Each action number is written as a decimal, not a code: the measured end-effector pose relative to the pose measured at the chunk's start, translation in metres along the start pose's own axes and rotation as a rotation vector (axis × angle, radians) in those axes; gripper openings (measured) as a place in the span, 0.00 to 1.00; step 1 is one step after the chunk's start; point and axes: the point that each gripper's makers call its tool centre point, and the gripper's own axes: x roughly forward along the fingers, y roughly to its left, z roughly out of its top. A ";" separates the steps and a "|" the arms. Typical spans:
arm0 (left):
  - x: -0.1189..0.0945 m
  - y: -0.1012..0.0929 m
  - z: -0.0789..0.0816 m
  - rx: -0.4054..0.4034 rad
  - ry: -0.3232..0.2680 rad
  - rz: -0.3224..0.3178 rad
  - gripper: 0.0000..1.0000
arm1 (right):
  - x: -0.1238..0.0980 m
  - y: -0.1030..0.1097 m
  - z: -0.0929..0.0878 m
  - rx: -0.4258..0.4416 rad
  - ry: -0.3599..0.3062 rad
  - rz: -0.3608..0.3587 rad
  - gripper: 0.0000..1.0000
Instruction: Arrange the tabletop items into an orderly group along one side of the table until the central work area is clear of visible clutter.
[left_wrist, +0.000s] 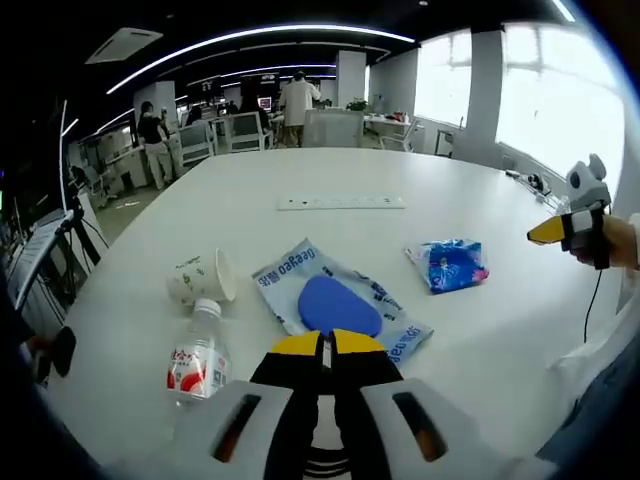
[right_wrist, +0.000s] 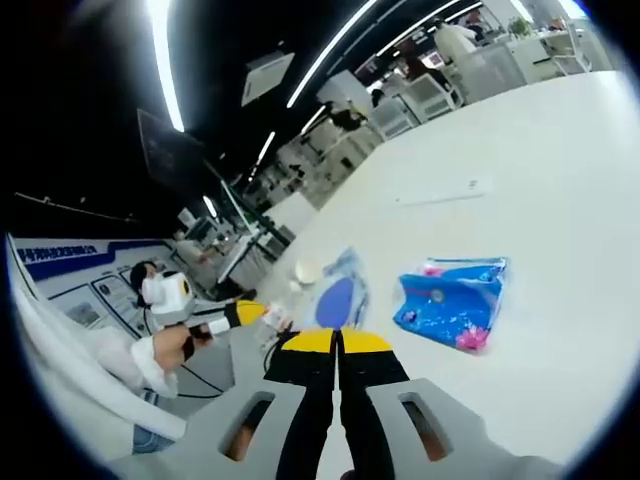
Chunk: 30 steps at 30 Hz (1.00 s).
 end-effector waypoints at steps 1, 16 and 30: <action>0.002 -0.004 -0.004 -0.009 0.019 -0.020 0.10 | 0.001 0.000 -0.002 -0.006 0.004 -0.001 0.00; -0.001 -0.040 -0.095 0.070 0.291 -0.111 0.54 | 0.003 -0.024 -0.035 -0.085 0.093 -0.113 0.53; 0.010 -0.033 -0.119 0.041 0.362 -0.088 0.59 | -0.011 -0.033 -0.054 -0.052 0.138 -0.151 0.82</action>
